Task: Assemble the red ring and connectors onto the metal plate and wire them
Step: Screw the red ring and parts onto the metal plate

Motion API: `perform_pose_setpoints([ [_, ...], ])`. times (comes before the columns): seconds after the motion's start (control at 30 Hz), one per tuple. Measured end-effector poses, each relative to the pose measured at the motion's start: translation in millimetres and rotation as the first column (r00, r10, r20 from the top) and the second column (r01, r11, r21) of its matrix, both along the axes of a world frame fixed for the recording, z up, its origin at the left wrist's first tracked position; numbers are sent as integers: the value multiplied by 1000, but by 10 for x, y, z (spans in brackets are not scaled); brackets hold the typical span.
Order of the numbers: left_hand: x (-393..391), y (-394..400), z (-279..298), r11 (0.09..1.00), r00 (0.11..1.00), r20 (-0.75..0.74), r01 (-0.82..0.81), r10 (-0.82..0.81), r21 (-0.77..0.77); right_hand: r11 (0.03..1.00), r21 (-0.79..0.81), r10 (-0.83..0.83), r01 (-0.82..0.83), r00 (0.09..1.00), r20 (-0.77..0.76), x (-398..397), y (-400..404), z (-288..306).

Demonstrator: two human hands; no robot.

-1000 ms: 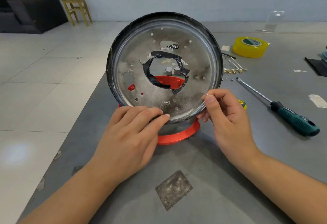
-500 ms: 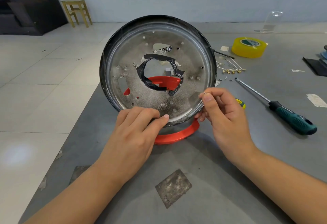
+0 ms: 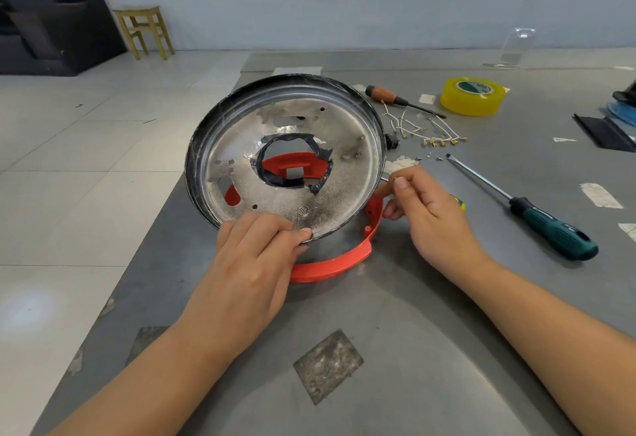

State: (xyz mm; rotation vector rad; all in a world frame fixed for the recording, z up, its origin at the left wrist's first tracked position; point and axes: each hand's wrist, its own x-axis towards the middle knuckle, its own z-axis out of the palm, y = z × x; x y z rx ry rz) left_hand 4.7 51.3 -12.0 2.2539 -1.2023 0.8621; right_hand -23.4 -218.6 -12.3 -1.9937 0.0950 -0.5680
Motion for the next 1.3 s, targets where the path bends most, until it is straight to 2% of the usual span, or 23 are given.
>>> perform_pose_setpoints([
  [0.13, -25, -18, 13, 1000, 1000, -5, -9, 9, 5, 999, -18, 51, -50, 996, 73, -115, 168, 35],
  [0.37, -62, 12, 38, 999, 999, -39, -26, 27, 19, 986, 51, 153, -158, 985, 84, -295, 446, 38],
  [0.6, -130, 42, 93, 996, 996, -92, -7, 15, 93, 996, 91, 3, -19, 985, 172, -308, 263, 125],
  [0.9, -219, -93, 117, 995, 990, -133, -28, 41, 97, 989, 147, -59, 30, 978, 199, -256, 205, 103],
  [1.3, -325, -221, 121, 983, 972, -186, -116, 141, 140, 995, -50, -69, 82, 970, 231, -237, 219, 106],
])
